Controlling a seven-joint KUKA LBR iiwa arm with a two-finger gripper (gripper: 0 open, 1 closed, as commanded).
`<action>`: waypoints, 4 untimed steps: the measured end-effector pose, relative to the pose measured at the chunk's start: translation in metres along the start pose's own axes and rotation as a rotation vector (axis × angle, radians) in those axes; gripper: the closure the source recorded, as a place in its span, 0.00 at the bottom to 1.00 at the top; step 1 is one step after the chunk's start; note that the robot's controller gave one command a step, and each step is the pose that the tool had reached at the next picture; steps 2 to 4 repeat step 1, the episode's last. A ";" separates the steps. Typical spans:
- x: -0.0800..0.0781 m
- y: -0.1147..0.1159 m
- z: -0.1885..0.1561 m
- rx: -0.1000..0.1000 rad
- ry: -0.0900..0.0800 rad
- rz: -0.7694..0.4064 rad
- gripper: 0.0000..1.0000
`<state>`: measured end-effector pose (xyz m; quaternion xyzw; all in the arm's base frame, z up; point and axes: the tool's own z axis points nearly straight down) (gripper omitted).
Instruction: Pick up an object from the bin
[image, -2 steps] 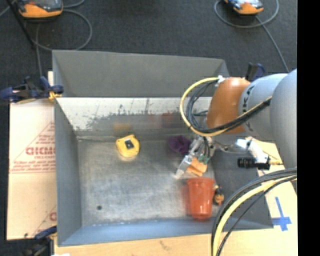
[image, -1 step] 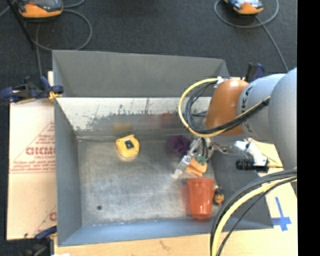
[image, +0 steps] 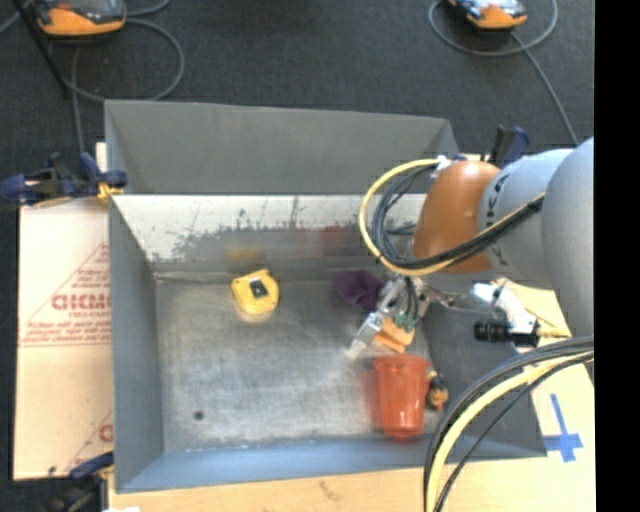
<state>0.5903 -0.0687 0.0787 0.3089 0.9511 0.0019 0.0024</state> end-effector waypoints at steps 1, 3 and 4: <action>-0.024 0.006 0.003 0.006 0.046 0.180 0.00; -0.024 0.006 0.003 0.006 0.046 0.180 0.00; -0.024 0.006 0.003 0.006 0.046 0.180 0.00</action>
Offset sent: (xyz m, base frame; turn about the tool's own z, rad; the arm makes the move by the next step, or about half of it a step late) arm 0.0104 -0.0132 -0.0087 0.0314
